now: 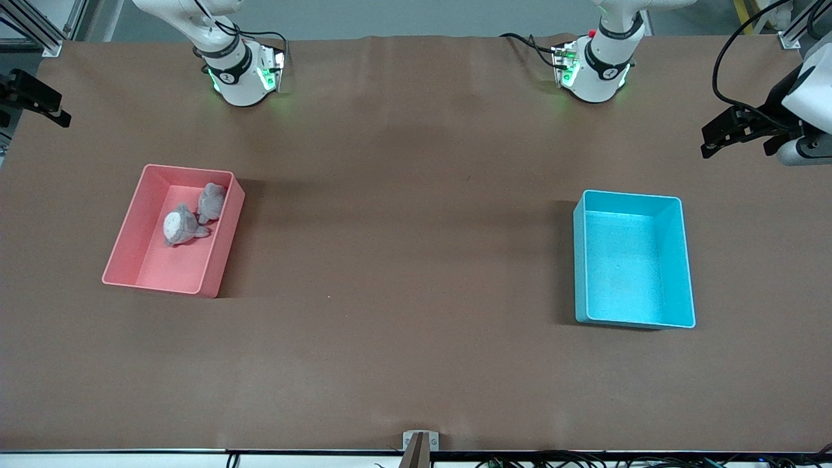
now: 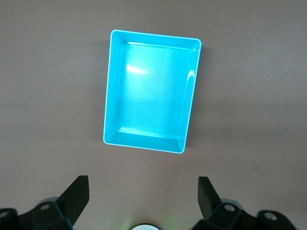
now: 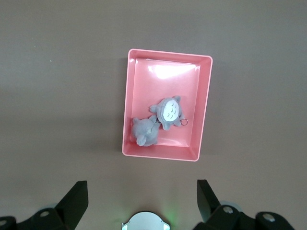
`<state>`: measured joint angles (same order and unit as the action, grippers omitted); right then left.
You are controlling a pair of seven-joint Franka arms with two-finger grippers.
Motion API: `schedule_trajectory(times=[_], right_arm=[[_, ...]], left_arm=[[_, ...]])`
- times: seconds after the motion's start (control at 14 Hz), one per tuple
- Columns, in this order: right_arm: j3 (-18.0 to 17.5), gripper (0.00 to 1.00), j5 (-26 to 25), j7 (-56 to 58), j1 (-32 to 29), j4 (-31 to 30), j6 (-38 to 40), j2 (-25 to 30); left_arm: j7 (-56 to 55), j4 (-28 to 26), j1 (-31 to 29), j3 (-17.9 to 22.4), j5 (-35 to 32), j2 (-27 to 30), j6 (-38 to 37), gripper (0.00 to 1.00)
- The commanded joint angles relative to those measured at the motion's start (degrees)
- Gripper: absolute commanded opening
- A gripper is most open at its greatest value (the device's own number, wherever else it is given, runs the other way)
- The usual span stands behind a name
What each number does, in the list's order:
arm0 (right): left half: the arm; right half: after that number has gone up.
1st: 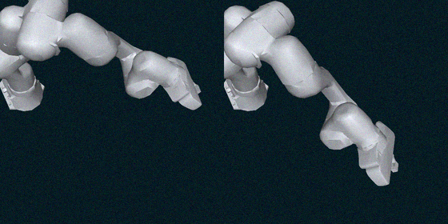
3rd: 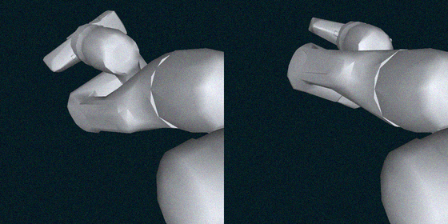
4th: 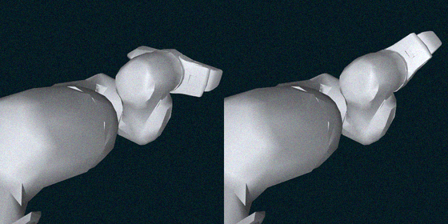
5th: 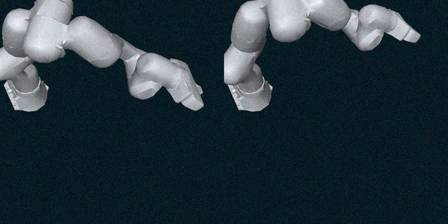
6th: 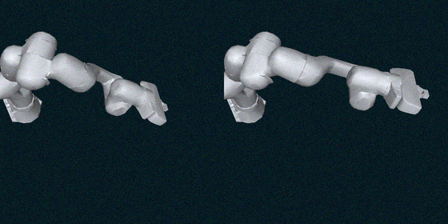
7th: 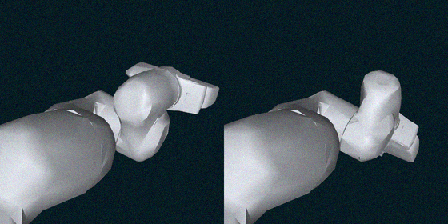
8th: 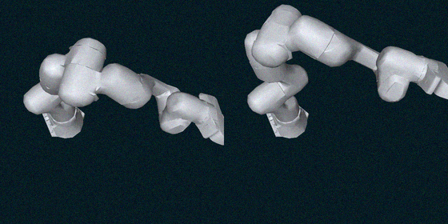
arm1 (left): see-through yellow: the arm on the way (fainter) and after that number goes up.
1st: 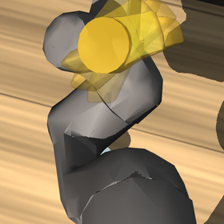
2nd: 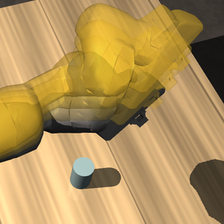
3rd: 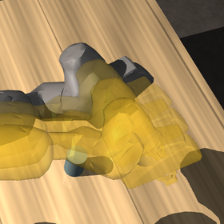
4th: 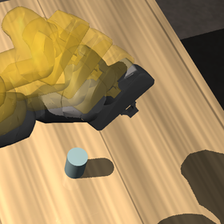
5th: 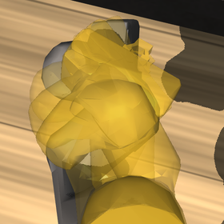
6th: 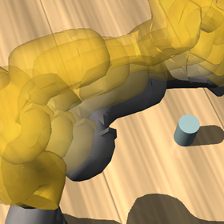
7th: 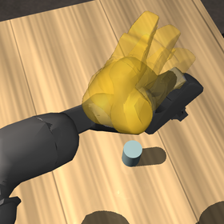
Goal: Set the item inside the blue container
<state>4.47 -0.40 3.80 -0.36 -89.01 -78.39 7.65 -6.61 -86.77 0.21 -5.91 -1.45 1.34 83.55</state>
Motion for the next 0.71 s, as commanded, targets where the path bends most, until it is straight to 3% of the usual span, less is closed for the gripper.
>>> schedule_trajectory(times=[0.0, 0.64], right_arm=[[-0.25, 1.0, -1.0, -0.54, -0.08, 2.42, 1.05, -0.61], [0.01, 1.0, 1.19, 0.07, -0.43, 2.61, 1.92, -0.35]], left_arm=[[0.72, 0.64, 0.23, -0.16, -1.01, -0.2, -0.41, 1.0], [1.34, 0.38, -0.3, -0.07, -0.75, -0.02, -0.49, 1.0]])
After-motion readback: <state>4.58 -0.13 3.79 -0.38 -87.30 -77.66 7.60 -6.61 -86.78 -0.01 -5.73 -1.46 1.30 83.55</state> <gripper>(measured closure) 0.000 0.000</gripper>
